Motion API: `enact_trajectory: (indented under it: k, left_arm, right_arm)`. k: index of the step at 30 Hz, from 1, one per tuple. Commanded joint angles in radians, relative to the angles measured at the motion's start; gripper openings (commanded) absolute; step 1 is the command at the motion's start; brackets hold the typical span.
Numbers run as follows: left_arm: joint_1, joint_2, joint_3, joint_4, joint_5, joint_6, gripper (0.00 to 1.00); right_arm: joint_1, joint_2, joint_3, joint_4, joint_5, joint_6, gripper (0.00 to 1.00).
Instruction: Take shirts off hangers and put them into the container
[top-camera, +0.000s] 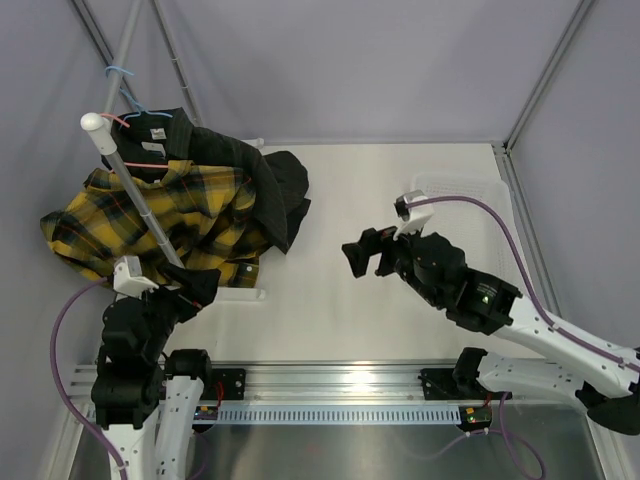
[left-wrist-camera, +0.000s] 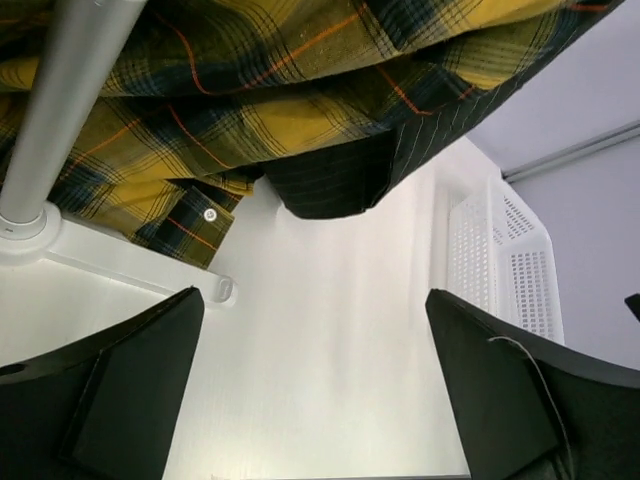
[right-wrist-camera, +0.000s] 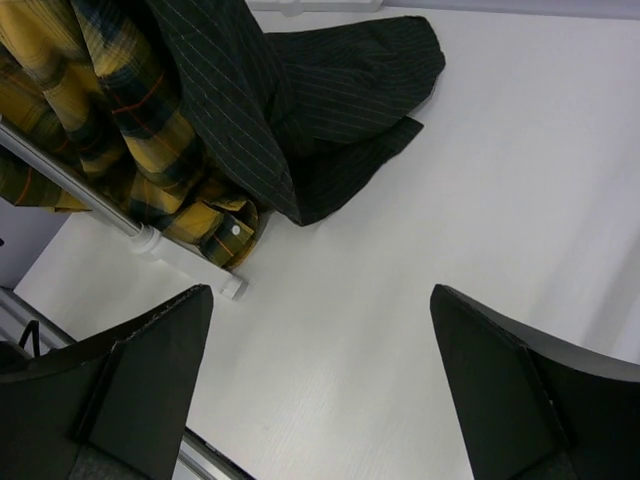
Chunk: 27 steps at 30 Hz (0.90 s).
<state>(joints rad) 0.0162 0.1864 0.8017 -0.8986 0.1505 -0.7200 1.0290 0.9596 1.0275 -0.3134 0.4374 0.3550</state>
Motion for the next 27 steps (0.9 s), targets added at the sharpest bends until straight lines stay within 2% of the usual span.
enact_trajectory:
  k: [1,2,3,5,8,11,14,15,20,23,27]
  left_arm:
    - [0.002,0.021,-0.01,-0.086,0.022,0.009,0.99]
    - [0.002,0.031,-0.007,-0.156,-0.09,-0.074,0.99]
    - [0.002,0.042,-0.019,-0.192,-0.097,-0.076,0.99]
    - [0.002,0.036,-0.062,-0.133,-0.025,-0.015,0.99]
    - [0.002,-0.037,-0.116,-0.091,-0.02,-0.028,0.99]
    - [0.002,-0.105,-0.148,-0.065,-0.016,-0.053,0.99]
    - [0.002,-0.081,-0.156,-0.053,0.01,-0.038,0.99]
    - [0.001,-0.071,-0.154,-0.046,0.018,-0.026,0.99]
    - [0.001,-0.048,-0.11,-0.088,-0.012,0.022,0.99]
    - [0.002,-0.021,-0.079,-0.111,0.001,0.022,0.99]
    - [0.002,-0.001,-0.091,-0.063,0.093,0.004,0.99]
  right_arm:
    - [0.008,-0.117,-0.115,0.042,0.002,-0.01,0.99]
    - [0.006,-0.136,-0.136,0.081,-0.041,-0.039,1.0]
    - [0.006,-0.154,-0.158,0.094,-0.057,-0.05,0.99]
    - [0.006,-0.141,-0.139,0.103,-0.112,-0.106,0.99]
    - [0.006,-0.079,-0.092,0.169,-0.211,-0.171,1.0]
    - [0.006,0.068,0.06,0.134,-0.253,-0.224,0.99]
    - [0.005,0.255,0.347,0.073,-0.313,-0.287,1.0]
    - [0.002,0.346,0.403,0.06,-0.331,-0.303,0.99]
    - [-0.014,0.6,0.782,-0.029,-0.414,-0.414,0.98]
    - [-0.026,0.691,0.958,-0.076,-0.503,-0.496,0.97]
    - [-0.073,0.867,1.15,-0.131,-0.633,-0.551,0.93]
